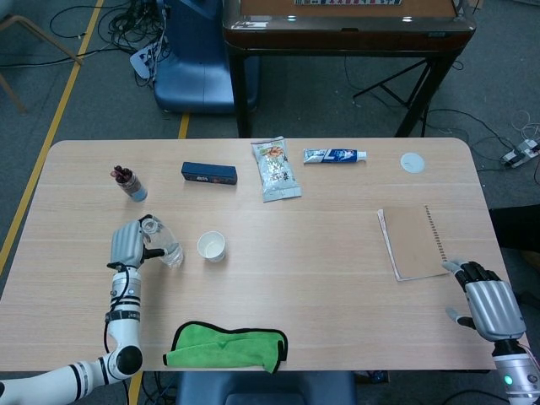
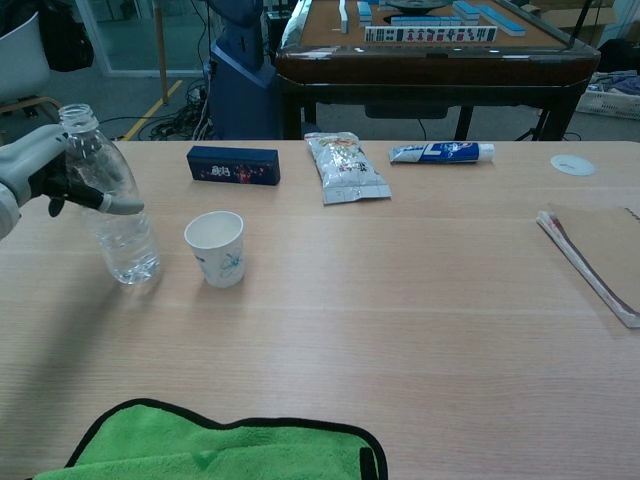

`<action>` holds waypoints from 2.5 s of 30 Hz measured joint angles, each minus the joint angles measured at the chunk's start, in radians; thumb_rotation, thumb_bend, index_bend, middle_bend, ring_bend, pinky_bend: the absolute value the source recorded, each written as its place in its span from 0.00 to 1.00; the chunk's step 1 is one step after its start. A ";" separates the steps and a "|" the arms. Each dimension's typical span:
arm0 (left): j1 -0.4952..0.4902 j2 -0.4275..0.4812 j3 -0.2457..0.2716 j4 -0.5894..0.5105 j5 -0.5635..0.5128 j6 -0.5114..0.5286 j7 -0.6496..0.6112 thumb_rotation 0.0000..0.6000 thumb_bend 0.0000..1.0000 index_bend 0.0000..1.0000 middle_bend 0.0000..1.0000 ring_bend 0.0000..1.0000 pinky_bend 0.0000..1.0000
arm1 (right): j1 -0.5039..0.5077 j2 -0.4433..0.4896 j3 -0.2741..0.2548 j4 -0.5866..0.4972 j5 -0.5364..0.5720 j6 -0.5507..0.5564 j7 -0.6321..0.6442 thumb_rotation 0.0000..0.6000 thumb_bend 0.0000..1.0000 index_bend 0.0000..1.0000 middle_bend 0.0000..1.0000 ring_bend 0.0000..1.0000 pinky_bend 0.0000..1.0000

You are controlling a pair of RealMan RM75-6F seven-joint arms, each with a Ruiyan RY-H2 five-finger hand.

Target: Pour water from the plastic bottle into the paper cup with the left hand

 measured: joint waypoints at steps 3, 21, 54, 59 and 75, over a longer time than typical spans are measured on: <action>0.003 -0.002 0.000 0.013 0.002 -0.006 -0.008 1.00 0.00 0.55 0.62 0.58 0.74 | 0.000 0.000 0.000 0.001 0.001 -0.001 0.000 1.00 0.01 0.26 0.24 0.21 0.39; 0.011 0.000 0.017 0.034 0.029 -0.024 -0.014 1.00 0.00 0.46 0.55 0.51 0.72 | 0.002 0.001 0.000 0.001 0.000 -0.001 0.002 1.00 0.01 0.26 0.24 0.21 0.39; 0.026 0.026 0.030 0.032 0.017 -0.062 0.009 1.00 0.00 0.20 0.13 0.18 0.38 | 0.002 -0.001 -0.001 0.000 0.000 -0.002 -0.003 1.00 0.01 0.26 0.24 0.21 0.39; 0.027 0.029 0.032 0.018 0.015 -0.054 0.025 1.00 0.00 0.18 0.13 0.16 0.36 | 0.002 -0.001 -0.001 -0.001 -0.001 0.000 -0.003 1.00 0.01 0.26 0.24 0.21 0.39; 0.040 0.101 0.042 -0.105 -0.021 -0.035 0.109 1.00 0.00 0.17 0.12 0.15 0.35 | 0.005 -0.007 -0.003 0.002 0.000 -0.008 -0.010 1.00 0.01 0.26 0.24 0.21 0.39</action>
